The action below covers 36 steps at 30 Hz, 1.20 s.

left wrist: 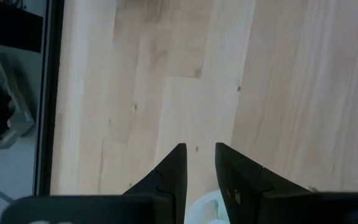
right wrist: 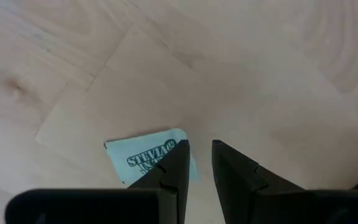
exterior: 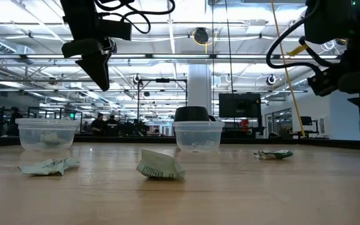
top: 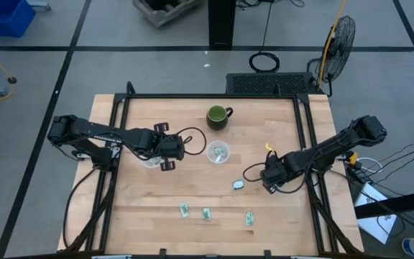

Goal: Pick and place Stevia / Truvia into bins
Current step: Put the white stevia packet into the right transparent container

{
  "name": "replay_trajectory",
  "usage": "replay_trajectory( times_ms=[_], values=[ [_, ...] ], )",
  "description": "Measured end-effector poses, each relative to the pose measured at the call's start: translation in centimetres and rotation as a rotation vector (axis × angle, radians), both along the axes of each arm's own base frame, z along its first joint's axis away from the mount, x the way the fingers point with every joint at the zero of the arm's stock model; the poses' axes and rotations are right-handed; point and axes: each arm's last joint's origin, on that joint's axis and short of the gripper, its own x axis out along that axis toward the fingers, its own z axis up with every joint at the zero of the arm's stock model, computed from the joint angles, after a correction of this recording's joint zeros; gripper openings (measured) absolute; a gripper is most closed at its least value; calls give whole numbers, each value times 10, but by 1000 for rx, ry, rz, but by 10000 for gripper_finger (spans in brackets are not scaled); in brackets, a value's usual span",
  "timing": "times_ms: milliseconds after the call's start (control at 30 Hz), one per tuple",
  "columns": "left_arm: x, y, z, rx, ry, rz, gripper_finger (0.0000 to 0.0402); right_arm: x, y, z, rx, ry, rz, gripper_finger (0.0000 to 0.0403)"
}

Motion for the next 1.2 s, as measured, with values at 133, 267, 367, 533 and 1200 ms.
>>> replay_trajectory(
  times_ms=[133, 267, 367, 533, 1200],
  values=[
    [1, 0, 0, 0, -9, -1, 90, -1, 0, -3, 18, -1, -3, 64],
    [1, 0, 0, 1, -9, -1, 90, 1, 1, -5, 28, -29, -2, 64],
    [1, 0, 0, 1, -10, -1, 90, 2, 1, -9, 40, -61, -2, 64],
    [1, 0, 0, 2, -11, 0, 90, -1, 1, -21, 81, -84, 3, 63],
    [5, 3, 2, 28, -26, -59, 90, 43, 1, 5, -23, -479, 248, 1]
  ],
)
